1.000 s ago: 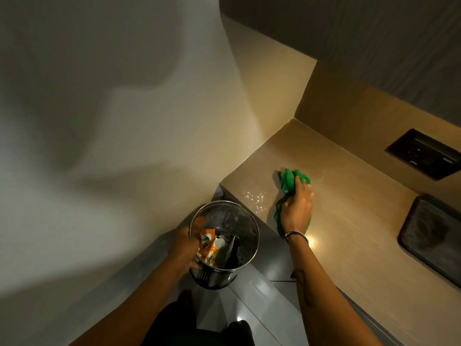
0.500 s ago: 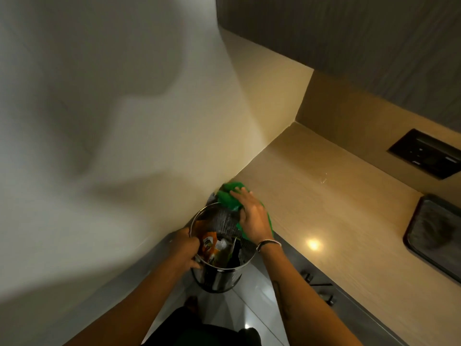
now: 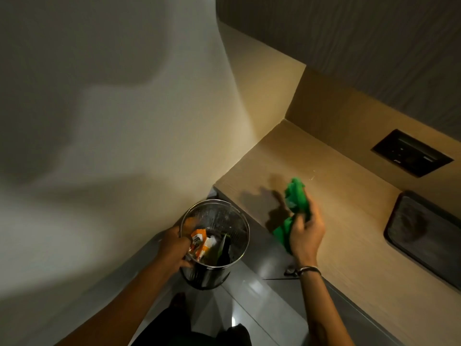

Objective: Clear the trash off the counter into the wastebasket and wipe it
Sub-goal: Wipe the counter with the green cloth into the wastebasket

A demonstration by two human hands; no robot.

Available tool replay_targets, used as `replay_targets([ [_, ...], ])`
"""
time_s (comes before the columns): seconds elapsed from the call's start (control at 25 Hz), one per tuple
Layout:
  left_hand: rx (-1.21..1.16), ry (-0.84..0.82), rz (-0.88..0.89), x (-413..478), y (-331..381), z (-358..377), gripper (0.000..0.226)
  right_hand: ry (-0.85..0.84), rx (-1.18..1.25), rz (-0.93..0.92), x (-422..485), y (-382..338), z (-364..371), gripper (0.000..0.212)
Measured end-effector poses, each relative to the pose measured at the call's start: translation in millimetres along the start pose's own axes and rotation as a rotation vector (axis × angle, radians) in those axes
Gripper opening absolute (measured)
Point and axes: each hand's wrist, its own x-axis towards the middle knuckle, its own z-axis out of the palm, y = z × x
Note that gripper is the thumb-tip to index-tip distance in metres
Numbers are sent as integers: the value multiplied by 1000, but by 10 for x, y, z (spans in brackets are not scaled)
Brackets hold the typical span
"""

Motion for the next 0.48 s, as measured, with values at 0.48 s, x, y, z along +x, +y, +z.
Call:
replay_targets([
  [0.48, 26, 8, -24, 151, -60, -61, 34, -36, -374, 109, 1491, 175, 324, 61],
])
